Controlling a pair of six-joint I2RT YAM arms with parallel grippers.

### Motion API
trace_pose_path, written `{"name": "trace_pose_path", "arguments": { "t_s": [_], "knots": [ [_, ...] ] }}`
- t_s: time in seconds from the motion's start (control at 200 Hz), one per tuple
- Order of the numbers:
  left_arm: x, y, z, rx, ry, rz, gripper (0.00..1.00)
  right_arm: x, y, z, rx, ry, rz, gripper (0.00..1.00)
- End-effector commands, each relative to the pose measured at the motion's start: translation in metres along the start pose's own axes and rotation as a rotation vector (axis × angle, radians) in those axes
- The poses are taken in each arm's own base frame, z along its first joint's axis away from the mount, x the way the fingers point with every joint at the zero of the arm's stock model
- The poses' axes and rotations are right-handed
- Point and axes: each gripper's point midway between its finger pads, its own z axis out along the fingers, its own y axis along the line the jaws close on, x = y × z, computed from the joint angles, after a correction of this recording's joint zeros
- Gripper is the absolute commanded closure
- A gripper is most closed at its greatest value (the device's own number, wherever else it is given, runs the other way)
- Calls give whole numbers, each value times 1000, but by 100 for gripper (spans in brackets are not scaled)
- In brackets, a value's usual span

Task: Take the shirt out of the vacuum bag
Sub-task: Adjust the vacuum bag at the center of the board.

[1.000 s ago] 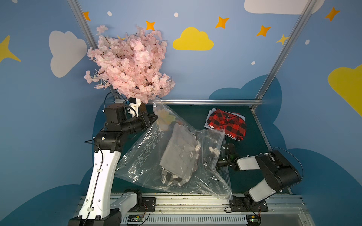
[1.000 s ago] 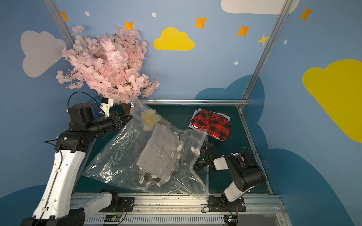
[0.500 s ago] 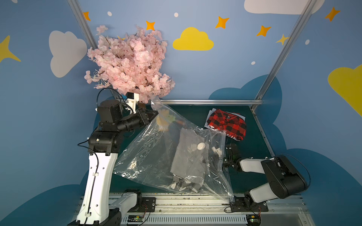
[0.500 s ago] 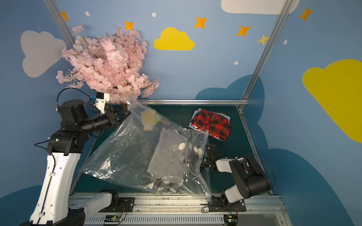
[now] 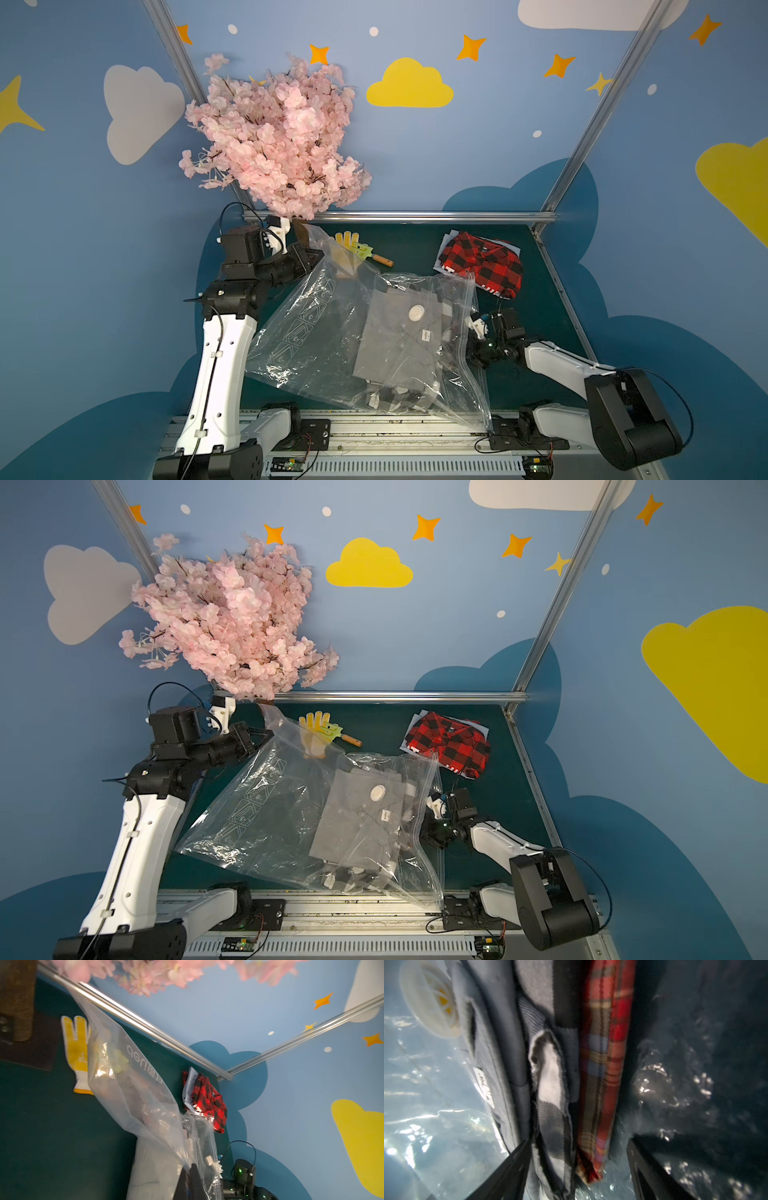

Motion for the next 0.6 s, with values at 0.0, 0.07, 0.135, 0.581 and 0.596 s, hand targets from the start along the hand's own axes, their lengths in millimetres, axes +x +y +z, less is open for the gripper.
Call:
{"name": "trace_pose_path", "arguments": {
  "t_s": [0.0, 0.07, 0.135, 0.581, 0.596],
  "knots": [
    [-2, 35, 8, -107, -25, 48, 97, 14, -20, -2, 89, 44, 50, 25],
    [4, 62, 13, -183, -14, 31, 97, 14, -19, -4, 87, 42, 48, 25],
    [7, 86, 14, -266, -8, 18, 92, 13, -17, -7, 87, 38, 43, 25],
    [6, 51, -26, -499, -53, 185, 12, 14, -10, -38, 173, 1, 57, 25],
    [7, 49, -28, -507, -52, 193, 12, 14, -11, -40, 187, -5, 63, 25]
  ]
}}
